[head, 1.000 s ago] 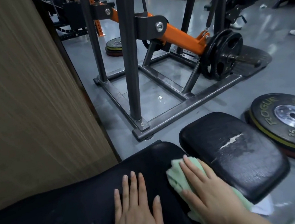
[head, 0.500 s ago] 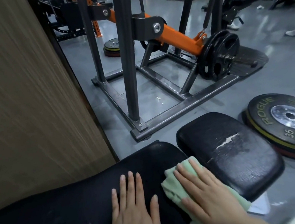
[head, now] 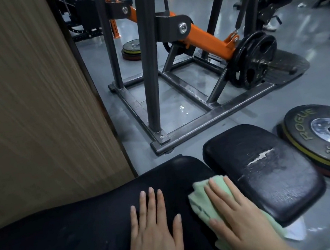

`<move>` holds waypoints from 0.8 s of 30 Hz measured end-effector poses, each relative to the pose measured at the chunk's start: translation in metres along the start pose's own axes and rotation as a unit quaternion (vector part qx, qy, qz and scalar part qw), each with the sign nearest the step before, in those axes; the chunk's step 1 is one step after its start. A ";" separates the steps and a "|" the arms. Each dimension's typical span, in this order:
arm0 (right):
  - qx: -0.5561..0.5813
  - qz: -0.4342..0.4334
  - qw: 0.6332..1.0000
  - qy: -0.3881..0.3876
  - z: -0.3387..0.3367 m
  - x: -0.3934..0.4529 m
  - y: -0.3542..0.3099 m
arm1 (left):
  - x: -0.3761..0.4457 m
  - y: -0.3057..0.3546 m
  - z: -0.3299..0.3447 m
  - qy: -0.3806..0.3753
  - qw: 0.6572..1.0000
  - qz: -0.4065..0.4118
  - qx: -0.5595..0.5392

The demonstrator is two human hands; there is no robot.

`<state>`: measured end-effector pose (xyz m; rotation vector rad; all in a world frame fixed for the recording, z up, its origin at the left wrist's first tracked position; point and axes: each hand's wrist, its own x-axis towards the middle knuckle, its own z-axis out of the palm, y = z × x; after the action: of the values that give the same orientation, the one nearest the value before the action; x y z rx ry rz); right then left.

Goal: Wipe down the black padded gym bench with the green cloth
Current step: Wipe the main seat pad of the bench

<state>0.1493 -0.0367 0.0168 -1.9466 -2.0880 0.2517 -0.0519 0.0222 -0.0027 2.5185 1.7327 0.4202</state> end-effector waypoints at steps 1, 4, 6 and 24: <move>0.007 0.001 1.000 0.001 0.000 -0.009 0.000 | 0.000 0.000 0.000 0.001 1.000 0.000 0.002; 0.012 0.026 1.000 -0.003 -0.002 -0.008 -0.004 | 0.000 0.000 0.001 0.006 1.000 -0.002 0.005; 0.013 0.044 0.999 -0.002 -0.004 0.014 -0.009 | 0.000 0.001 0.000 0.006 1.000 -0.003 0.009; 0.244 0.095 0.907 0.330 0.016 -0.037 -0.025 | -0.001 -0.001 0.004 0.003 1.000 -0.001 0.004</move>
<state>0.1223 -0.0750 0.0067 -1.6170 -1.2573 0.1103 -0.0519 0.0223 -0.0063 2.5227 1.7423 0.4231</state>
